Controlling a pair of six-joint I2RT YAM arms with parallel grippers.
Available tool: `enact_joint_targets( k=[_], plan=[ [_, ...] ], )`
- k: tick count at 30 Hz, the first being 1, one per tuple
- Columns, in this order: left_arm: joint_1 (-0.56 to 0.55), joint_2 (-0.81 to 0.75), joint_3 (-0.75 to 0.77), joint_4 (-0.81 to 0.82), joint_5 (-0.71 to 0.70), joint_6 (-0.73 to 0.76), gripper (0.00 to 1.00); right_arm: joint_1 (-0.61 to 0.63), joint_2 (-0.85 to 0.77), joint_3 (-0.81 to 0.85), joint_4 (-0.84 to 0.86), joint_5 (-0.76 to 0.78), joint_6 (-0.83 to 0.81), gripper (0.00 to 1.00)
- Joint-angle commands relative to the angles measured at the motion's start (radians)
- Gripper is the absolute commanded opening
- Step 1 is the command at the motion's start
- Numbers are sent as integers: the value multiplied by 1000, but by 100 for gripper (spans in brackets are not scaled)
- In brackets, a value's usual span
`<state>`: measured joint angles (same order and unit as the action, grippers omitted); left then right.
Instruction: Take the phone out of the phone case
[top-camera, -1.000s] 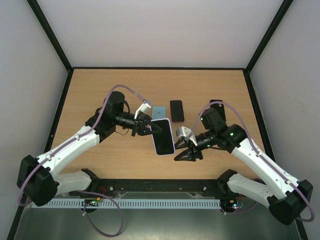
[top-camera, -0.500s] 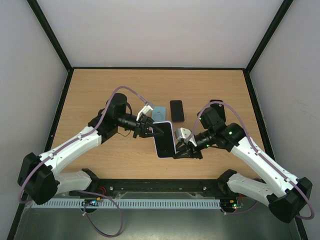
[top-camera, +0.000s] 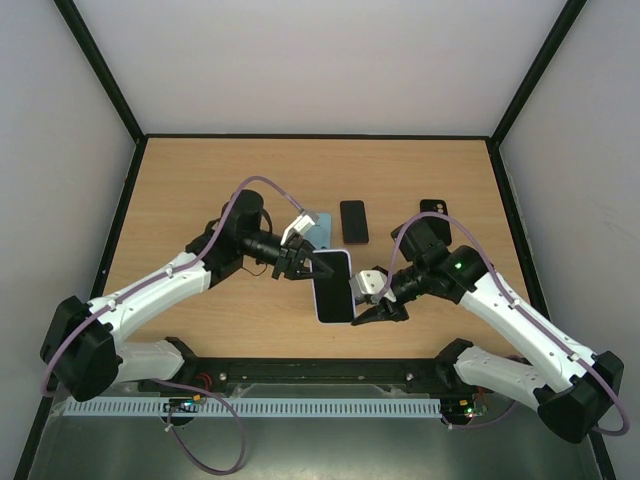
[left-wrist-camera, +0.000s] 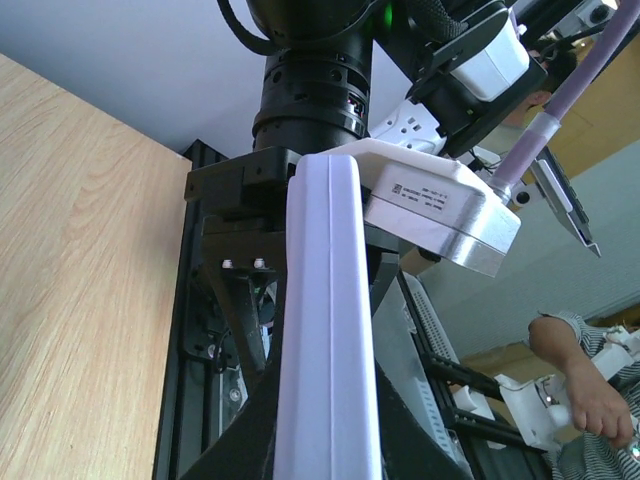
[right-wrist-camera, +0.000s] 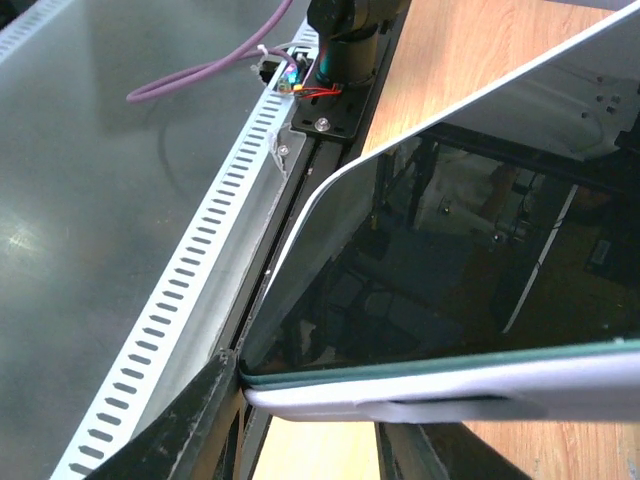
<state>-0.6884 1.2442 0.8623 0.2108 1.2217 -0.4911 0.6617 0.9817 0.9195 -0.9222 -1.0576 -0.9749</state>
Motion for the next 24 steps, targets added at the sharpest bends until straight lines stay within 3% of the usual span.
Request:
enact_joint_targets(
  k=[1, 11, 16, 20, 24],
  plan=[
    [-46, -45, 10, 55, 138, -65, 3, -2, 21, -2, 85, 132, -96, 32],
    [-49, -56, 12, -21, 161, -1, 2, -7, -18, -46, 218, 184, 26, 33],
    [-58, -63, 27, -35, 185, 0, 3, -10, -32, -62, 213, 236, 13, 35],
    [-64, -59, 68, -182, 197, 109, 2, -10, -43, -64, 194, 278, -10, 38],
    [-68, -58, 68, -199, 195, 123, 2, -10, -52, -33, 151, 289, -33, 43]
  ],
)
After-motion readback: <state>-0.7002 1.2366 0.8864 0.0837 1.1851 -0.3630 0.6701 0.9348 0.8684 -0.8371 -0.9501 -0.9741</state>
